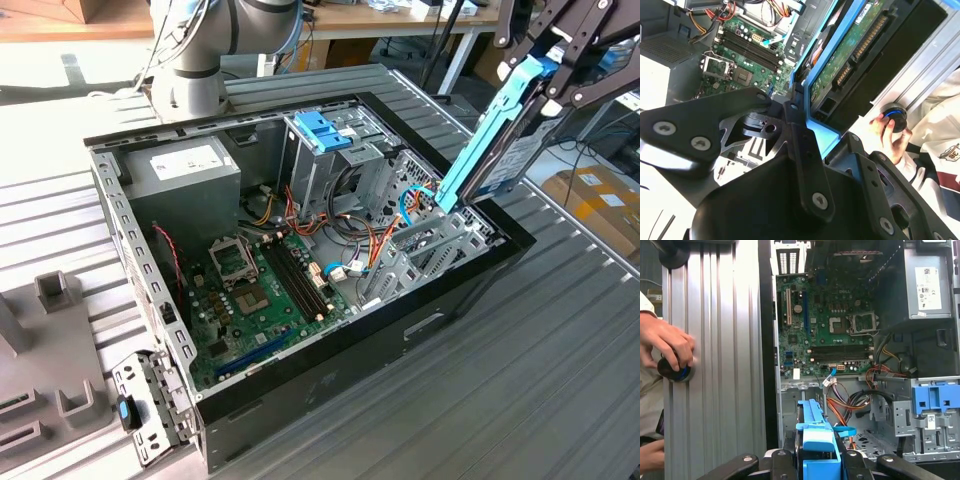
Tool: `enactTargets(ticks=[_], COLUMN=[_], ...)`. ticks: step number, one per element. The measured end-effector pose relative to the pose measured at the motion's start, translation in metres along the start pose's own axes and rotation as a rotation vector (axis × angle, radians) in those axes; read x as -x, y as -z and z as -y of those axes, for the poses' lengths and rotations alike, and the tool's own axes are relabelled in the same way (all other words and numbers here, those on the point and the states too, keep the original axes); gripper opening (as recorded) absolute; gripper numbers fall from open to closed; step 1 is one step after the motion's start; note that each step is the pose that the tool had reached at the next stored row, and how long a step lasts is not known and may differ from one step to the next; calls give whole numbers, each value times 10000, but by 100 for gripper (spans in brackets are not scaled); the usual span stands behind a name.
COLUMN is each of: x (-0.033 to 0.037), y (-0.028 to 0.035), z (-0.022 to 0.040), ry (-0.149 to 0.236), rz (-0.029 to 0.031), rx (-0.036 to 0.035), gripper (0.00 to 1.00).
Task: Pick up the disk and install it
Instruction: 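Insert the disk into the insertion slot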
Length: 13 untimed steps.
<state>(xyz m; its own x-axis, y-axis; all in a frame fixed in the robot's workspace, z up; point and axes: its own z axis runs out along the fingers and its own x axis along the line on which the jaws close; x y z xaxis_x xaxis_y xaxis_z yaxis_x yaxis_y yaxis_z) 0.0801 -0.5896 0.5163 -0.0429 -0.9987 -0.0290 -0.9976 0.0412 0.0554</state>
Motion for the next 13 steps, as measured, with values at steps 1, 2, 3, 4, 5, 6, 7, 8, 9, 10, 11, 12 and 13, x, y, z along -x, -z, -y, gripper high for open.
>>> enactTargets(ticks=[1,2,3,4,5,6,7,8,9,10,11,12,13], x=[0,-1,-1,-1,-1,-1,-1,-2,-1,-2,-2,-2,-2], y=[-4,-11,-22,-28,-30,-33,-36,-38,-40,-43,-48,-51,-53], z=[-2,-2,-2,-2,-2,-2,-2,-2,-2,-2,-2,-1,-1], ry=[-2,-1,-2,-2,-1,-1,-2,-1,-2,-2,-2,-2,-1], rz=[0,0,0,0,-1,0,0,0,-1,0,-1,0,0], rx=[0,0,0,0,0,0,0,0,0,0,0,0,0], gripper=[37,37,37,37,37,37,37,37,37,37,37,37,37])
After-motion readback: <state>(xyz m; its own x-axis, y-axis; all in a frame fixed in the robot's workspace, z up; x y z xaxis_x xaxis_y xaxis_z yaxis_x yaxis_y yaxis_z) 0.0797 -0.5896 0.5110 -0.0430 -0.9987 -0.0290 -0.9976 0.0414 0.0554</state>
